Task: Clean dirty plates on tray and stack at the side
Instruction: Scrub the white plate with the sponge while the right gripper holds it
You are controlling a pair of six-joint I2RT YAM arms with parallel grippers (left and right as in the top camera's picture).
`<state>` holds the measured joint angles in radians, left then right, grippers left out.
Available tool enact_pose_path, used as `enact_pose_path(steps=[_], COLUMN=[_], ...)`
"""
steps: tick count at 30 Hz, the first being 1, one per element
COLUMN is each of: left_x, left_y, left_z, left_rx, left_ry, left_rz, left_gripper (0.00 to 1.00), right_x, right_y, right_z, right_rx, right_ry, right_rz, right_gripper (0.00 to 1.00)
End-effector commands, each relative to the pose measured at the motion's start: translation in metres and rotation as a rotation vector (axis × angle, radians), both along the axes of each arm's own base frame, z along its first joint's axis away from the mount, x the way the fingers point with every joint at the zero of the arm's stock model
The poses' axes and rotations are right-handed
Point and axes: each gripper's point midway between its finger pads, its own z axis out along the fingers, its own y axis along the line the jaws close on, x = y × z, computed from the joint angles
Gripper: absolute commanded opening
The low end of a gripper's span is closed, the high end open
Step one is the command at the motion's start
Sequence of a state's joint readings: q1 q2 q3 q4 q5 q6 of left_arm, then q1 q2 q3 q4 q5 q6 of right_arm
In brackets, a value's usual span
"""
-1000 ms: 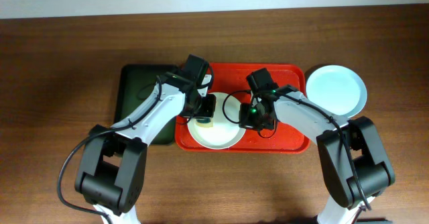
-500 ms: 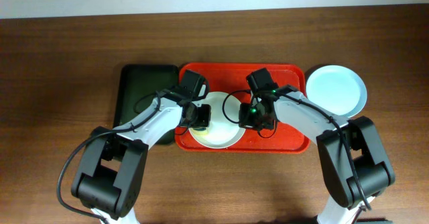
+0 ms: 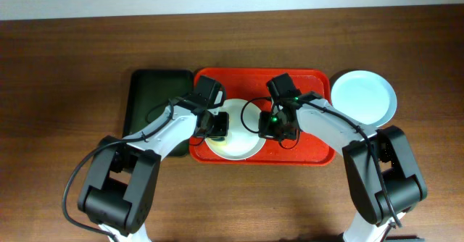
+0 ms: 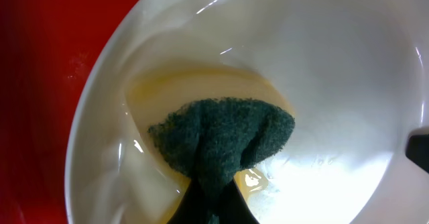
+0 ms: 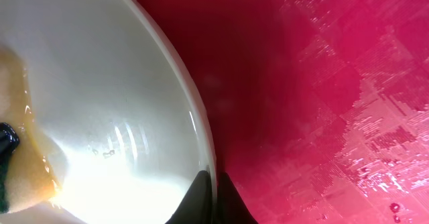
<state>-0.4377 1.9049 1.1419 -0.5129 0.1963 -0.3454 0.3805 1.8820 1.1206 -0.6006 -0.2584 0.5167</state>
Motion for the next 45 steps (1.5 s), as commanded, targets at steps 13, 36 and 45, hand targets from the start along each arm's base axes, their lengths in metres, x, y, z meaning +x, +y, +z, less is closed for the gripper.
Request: enact_pose_path(steps=[13, 36, 45], left_x=[0.000, 0.009, -0.029], left_y=[-0.047, -0.018, -0.091], left_z=[0.042, -0.037, -0.019], left_rx=[-0.243, 0.016, -0.279], left_ry=[0.020, 0.068, 0.174], left_rz=[-0.092, -0.020, -0.193], left_gripper=[0.00, 0.00, 0.00], right_x=[-0.011, -0.010, -0.011], right_y=[-0.003, -0.003, -0.003], right_z=[-0.014, -0.014, -0.014], right_rx=[-0.037, -0.036, -0.036], right_ry=[0.035, 0.031, 0.032], right_rz=[0.019, 0.018, 0.019], right_gripper=[0.04, 0.04, 0.04])
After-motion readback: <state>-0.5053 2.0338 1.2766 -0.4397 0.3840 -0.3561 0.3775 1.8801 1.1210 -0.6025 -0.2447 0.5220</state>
